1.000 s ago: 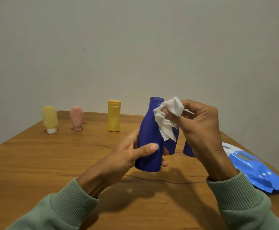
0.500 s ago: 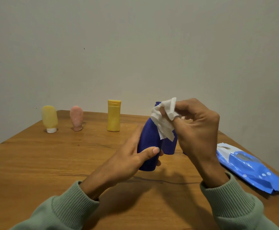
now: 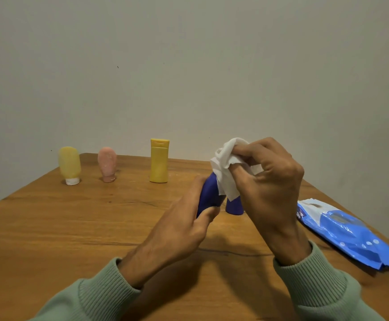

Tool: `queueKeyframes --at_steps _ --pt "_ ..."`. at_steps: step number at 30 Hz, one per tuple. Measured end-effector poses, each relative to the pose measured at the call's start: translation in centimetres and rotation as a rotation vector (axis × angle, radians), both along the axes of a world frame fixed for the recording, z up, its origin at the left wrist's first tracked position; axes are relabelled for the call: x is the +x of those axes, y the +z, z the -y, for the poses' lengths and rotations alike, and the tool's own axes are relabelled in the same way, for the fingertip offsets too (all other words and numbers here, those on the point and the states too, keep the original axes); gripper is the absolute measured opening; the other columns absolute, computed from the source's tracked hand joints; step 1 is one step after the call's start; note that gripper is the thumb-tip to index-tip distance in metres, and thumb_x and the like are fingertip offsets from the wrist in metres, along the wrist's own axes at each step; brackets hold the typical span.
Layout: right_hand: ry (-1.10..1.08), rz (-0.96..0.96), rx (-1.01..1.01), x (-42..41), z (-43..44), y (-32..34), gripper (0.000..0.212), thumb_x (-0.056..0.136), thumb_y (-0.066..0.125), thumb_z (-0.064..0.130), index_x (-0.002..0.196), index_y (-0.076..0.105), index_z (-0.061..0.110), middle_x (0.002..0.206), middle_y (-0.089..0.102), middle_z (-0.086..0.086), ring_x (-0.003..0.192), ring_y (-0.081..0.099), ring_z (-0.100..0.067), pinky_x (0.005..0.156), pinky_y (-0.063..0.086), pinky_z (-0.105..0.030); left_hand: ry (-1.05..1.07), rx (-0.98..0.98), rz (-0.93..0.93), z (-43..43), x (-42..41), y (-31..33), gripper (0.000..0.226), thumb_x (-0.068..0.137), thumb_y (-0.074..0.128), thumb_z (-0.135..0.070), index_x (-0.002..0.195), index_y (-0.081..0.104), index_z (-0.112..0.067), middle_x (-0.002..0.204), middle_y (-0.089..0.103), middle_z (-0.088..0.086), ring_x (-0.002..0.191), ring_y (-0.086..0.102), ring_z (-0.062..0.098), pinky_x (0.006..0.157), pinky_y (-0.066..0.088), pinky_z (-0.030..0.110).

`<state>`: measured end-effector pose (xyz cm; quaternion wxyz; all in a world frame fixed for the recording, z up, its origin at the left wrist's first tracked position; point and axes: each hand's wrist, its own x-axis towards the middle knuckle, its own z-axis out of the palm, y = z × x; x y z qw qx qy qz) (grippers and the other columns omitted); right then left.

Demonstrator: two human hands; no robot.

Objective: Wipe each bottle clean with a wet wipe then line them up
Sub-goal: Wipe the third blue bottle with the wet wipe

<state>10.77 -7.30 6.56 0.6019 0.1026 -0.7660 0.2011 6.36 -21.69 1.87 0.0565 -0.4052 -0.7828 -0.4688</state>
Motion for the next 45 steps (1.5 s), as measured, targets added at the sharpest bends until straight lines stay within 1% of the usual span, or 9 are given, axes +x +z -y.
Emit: queueKeyframes --at_steps 4,7,10,15,20,26,31,39,45 --pt "0.025 0.024 0.017 -0.1 0.2 -0.1 0.018 0.079 0.070 0.010 0.096 0.069 0.009 0.089 0.063 -0.003 0.078 0.057 -0.012 0.066 0.054 -0.040 -0.050 0.082 0.132 0.0 0.1 0.4 0.035 0.096 0.056 -0.023 0.123 0.039 -0.036 0.107 0.061 -0.006 0.089 0.067 0.011 0.082 0.058 0.034" --pt "0.124 0.061 -0.021 -0.1 0.4 0.0 0.019 0.080 0.066 0.008 0.098 0.070 0.013 0.090 0.064 0.000 0.081 0.058 -0.005 0.071 0.052 -0.023 -0.129 0.196 0.307 0.1 0.1 0.9 0.041 0.093 0.058 -0.024 0.128 0.040 -0.035 0.110 0.064 -0.001 0.090 0.070 0.014 0.081 0.057 0.028" --pt "0.226 0.057 -0.109 0.0 0.1 0.5 0.024 0.082 0.069 0.004 0.099 0.066 0.021 0.088 0.063 0.006 0.081 0.059 -0.002 0.070 0.046 -0.010 -0.229 0.265 0.394 0.3 0.1 1.1 0.044 0.090 0.059 -0.025 0.130 0.043 -0.032 0.108 0.068 0.004 0.091 0.071 0.024 0.084 0.058 0.037" --pt "0.337 0.082 -0.384 -0.1 -0.2 0.8 0.015 0.083 0.073 0.012 0.098 0.072 0.014 0.089 0.071 0.002 0.082 0.067 -0.016 0.066 0.056 -0.030 -0.327 0.298 0.445 0.4 -0.2 1.0 0.048 0.093 0.061 -0.022 0.136 0.040 -0.026 0.110 0.069 0.010 0.092 0.070 0.031 0.083 0.058 0.042" --pt "0.453 0.273 -0.543 0.2 -0.3 1.2 0.020 0.076 0.074 0.024 0.095 0.071 0.019 0.086 0.073 0.008 0.084 0.068 -0.008 0.066 0.056 -0.021 -0.386 0.343 0.470 0.5 -0.4 0.9 0.050 0.089 0.060 -0.022 0.136 0.041 -0.023 0.109 0.068 0.014 0.091 0.069 0.037 0.079 0.057 0.043" --pt "0.454 0.324 -0.666 0.1 -0.7 1.3 0.027 0.072 0.073 0.032 0.096 0.071 0.020 0.087 0.073 0.007 0.082 0.068 -0.010 0.069 0.058 -0.028 -0.471 0.333 0.531 0.6 -0.5 1.1 0.050 0.089 0.059 -0.021 0.136 0.041 -0.025 0.107 0.069 0.014 0.088 0.068 0.036 0.079 0.057 0.042" --pt "0.471 0.430 -0.698 0.0 -1.1 1.4 0.034 0.068 0.071 0.039 0.098 0.070 0.022 0.089 0.073 0.006 0.086 0.068 -0.015 0.079 0.057 -0.042 -0.522 0.359 0.606 0.7 -0.5 1.3 0.051 0.088 0.058 -0.020 0.136 0.041 -0.022 0.104 0.068 0.013 0.086 0.067 0.035 0.080 0.056 0.045" --pt "0.558 0.468 -0.771 -0.2 -1.9 1.6 0.029 0.063 0.069 0.037 0.090 0.069 0.027 0.087 0.073 0.009 0.087 0.068 -0.017 0.081 0.056 -0.039 -0.631 0.345 0.675 0.9 -0.3 1.6 0.047 0.088 0.057 -0.020 0.133 0.044 -0.017 0.101 0.066 0.018 0.083 0.066 0.032 0.080 0.056 0.044" --pt "0.606 0.611 -0.750 0.0 -2.4 1.9 0.036 0.059 0.067 0.035 0.093 0.068 0.024 0.087 0.074 0.007 0.086 0.069 -0.018 0.084 0.056 -0.043 -0.570 0.369 0.636 0.8 -0.4 1.5 0.047 0.088 0.057 -0.021 0.133 0.044 -0.017 0.101 0.066 0.017 0.084 0.066 0.033 0.079 0.055 0.043"
